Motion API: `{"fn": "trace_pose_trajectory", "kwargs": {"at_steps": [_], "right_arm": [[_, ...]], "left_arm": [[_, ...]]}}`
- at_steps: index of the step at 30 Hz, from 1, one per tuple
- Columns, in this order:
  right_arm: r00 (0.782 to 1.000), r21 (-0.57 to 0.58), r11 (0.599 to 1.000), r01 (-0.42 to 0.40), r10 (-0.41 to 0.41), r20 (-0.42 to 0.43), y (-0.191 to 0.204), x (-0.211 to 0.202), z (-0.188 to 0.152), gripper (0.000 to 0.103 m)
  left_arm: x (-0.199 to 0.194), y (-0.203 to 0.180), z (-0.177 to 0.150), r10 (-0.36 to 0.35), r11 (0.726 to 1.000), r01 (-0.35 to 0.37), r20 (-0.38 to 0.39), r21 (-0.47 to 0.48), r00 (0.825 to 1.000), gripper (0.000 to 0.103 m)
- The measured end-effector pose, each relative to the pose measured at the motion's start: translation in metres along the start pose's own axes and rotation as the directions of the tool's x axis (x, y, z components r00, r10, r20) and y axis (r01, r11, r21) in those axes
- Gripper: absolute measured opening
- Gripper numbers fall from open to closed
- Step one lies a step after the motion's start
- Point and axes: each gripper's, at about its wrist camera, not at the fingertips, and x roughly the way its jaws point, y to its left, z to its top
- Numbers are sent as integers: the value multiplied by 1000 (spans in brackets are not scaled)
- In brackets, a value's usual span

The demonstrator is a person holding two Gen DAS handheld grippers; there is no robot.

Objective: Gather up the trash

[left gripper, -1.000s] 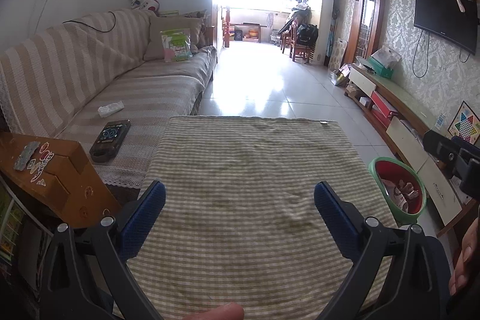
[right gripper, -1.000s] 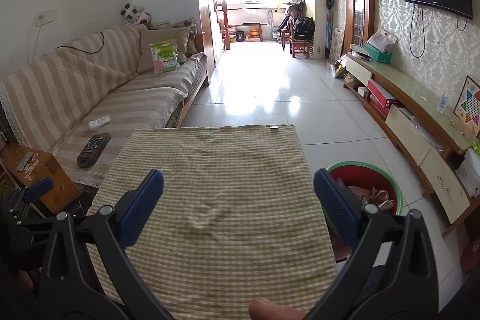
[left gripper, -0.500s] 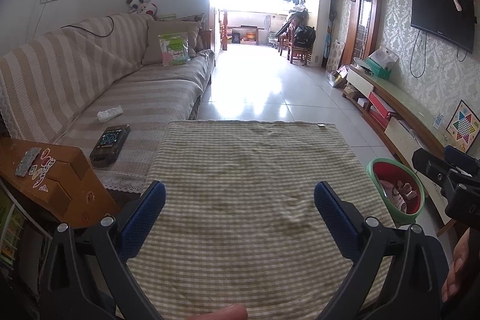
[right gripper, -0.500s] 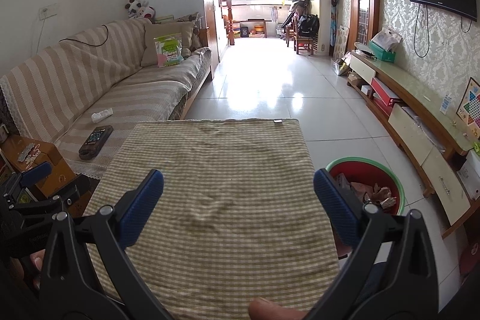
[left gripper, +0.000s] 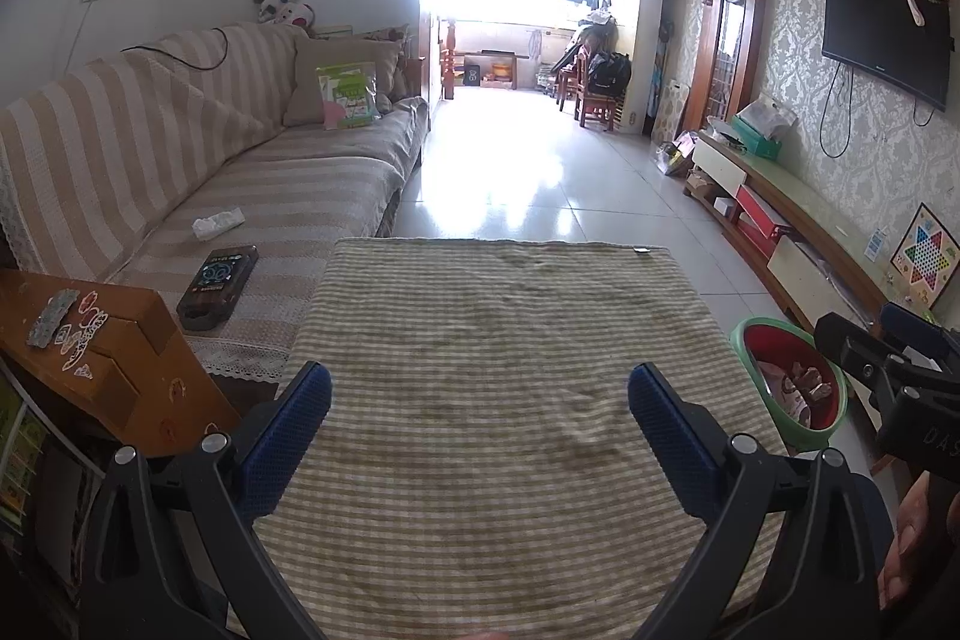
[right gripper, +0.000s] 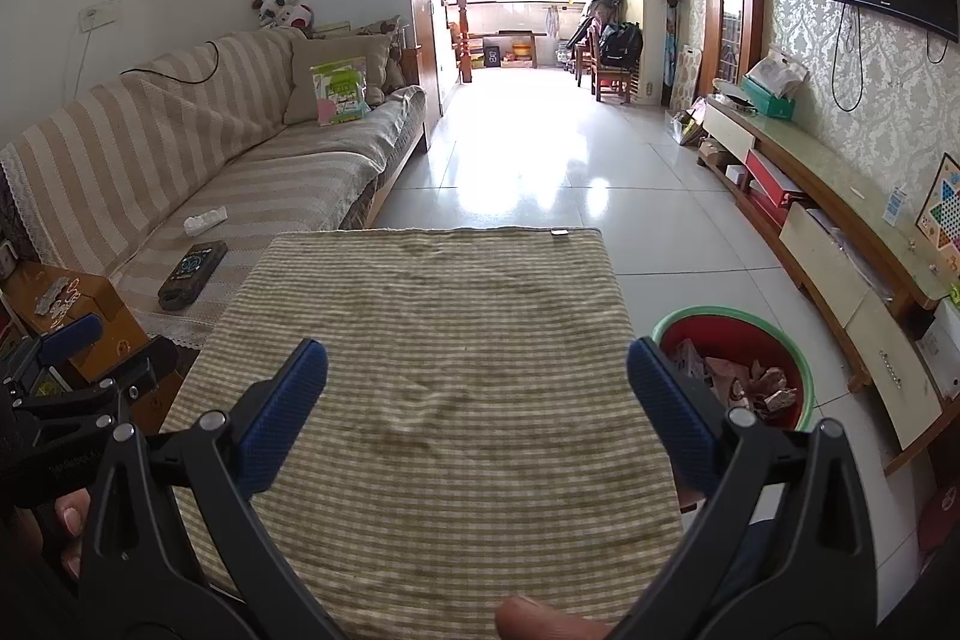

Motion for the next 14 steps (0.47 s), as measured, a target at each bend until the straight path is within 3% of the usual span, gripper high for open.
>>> {"fn": "trace_pose_trajectory", "kwargs": {"at_steps": [5,14], "right_arm": [[1000,4,1000,3,-3,2,-1,0,0,98],[1000,8,1000,4,-4,1,-2,0,-1,98]], "left_arm": [[-5,-2,-1,24,1000,-25,36,16,999,95],[3,-3,-1,25,999,-25,-1,19,1000,95]]}}
